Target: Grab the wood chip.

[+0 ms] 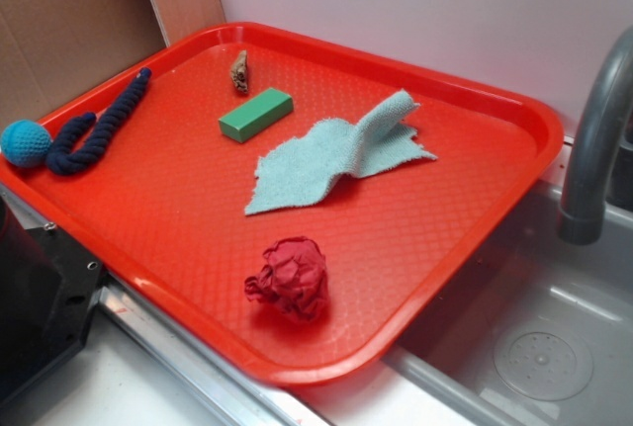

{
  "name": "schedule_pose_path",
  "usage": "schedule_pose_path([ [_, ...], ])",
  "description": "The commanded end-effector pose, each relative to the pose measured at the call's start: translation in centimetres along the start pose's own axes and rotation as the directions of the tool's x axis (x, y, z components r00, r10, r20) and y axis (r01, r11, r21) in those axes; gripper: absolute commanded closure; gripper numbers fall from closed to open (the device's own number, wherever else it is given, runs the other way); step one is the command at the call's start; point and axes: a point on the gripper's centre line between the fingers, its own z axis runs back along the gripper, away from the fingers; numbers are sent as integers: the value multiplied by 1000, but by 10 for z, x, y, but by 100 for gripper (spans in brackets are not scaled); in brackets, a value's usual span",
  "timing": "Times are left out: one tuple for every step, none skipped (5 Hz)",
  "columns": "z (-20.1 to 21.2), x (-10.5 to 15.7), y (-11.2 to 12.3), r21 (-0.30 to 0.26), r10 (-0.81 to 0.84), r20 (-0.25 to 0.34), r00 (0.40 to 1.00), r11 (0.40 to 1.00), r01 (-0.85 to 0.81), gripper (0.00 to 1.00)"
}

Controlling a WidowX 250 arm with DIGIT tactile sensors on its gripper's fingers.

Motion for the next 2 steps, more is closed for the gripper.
schedule_pose_path([
  [0,0,0,0,0,0,1000,1000,0,0],
  [-53,39,43,1,246,45,968,969,-246,0],
])
